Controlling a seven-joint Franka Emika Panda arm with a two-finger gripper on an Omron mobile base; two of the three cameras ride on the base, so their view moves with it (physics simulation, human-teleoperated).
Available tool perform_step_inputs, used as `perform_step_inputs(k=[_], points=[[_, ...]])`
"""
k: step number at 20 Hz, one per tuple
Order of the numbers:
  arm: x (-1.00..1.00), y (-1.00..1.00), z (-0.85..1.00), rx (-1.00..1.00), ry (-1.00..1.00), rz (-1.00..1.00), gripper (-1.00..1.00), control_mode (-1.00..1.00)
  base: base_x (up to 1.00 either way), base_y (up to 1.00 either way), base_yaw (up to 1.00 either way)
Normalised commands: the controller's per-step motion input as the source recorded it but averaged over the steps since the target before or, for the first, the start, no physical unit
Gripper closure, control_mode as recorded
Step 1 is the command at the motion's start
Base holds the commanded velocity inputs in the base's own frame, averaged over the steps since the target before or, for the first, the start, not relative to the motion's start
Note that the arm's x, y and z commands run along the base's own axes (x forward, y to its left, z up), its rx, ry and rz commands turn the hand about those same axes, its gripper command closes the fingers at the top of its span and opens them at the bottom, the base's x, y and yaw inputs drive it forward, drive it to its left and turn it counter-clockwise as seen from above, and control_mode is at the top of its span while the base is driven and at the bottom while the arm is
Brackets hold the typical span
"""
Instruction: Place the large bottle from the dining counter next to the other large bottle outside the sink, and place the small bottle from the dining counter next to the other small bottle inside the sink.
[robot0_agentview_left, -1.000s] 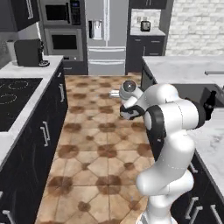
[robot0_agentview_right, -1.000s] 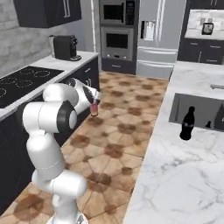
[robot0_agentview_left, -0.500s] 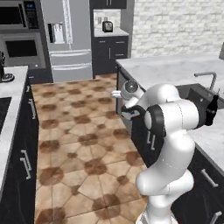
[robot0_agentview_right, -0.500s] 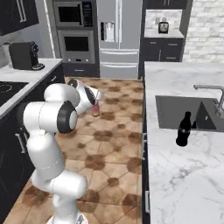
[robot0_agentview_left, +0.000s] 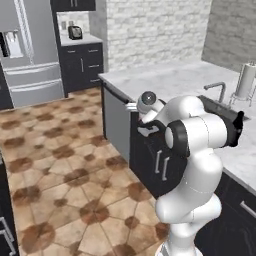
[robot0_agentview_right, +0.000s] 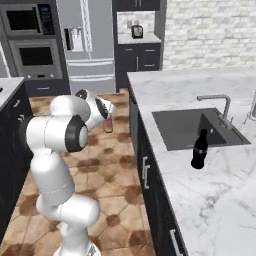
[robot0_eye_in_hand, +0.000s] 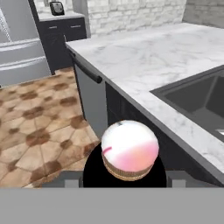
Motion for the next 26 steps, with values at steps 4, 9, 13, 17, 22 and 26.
perform_step_inputs(k=[4, 9, 13, 17, 22, 26], points=[[0.0, 0.0, 0.0, 0.0, 0.0, 0.0, 1.0, 1.0, 0.3, 0.56, -0.42], [0.0, 0.0, 0.0, 0.0, 0.0, 0.0, 1.0, 1.0, 0.14, 0.64, -0.4], [0.0, 0.0, 0.0, 0.0, 0.0, 0.0, 1.0, 1.0, 0.13, 0.45, -0.39], [0.0, 0.0, 0.0, 0.0, 0.0, 0.0, 1.0, 1.0, 0.12, 0.17, -0.34], [0.0, 0.0, 0.0, 0.0, 0.0, 0.0, 1.0, 1.0, 0.06, 0.09, -0.35], [0.0, 0.0, 0.0, 0.0, 0.0, 0.0, 1.0, 1.0, 0.19, 0.14, -0.28]])
